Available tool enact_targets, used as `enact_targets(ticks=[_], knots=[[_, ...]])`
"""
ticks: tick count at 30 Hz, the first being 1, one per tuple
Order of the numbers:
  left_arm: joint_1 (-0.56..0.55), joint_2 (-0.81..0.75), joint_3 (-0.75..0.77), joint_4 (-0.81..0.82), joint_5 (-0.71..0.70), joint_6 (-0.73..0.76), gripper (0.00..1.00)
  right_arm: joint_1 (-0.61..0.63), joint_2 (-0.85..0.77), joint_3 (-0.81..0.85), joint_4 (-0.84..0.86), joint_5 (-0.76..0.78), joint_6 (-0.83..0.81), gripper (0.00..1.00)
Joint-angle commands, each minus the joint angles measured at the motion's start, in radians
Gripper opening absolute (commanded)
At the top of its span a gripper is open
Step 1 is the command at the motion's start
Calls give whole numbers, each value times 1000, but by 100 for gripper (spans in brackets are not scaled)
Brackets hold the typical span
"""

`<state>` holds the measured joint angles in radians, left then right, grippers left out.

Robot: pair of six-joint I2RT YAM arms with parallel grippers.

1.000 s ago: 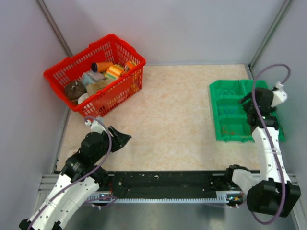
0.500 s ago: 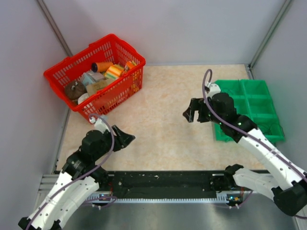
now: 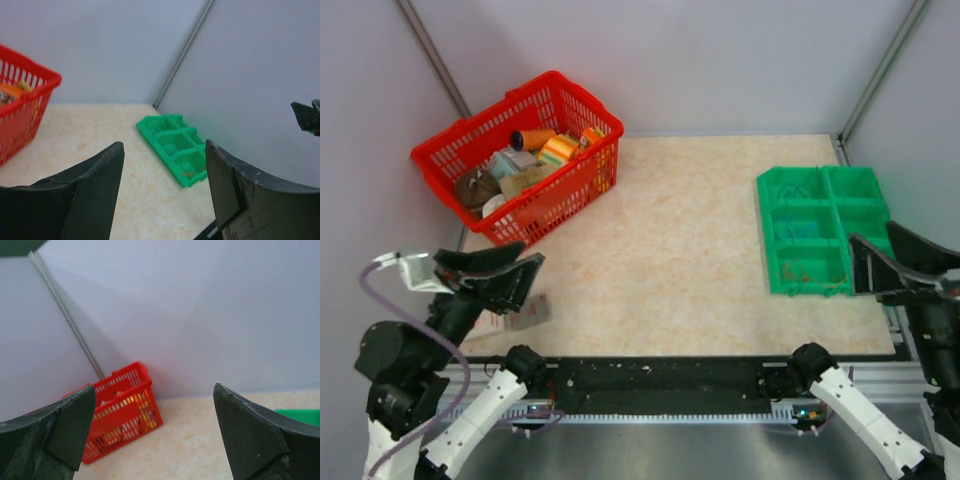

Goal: Untangle the cables

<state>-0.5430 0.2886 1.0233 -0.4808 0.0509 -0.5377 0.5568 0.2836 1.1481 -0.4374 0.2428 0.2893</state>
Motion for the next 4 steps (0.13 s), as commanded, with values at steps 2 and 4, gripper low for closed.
enact_targets(ticks=[2, 4], knots=[[-2, -55, 90, 125, 0, 149, 72, 6, -101, 18, 9, 89, -52, 99], [-2, -78, 93, 145, 4, 163, 75, 9, -129, 21, 17, 76, -56, 99]])
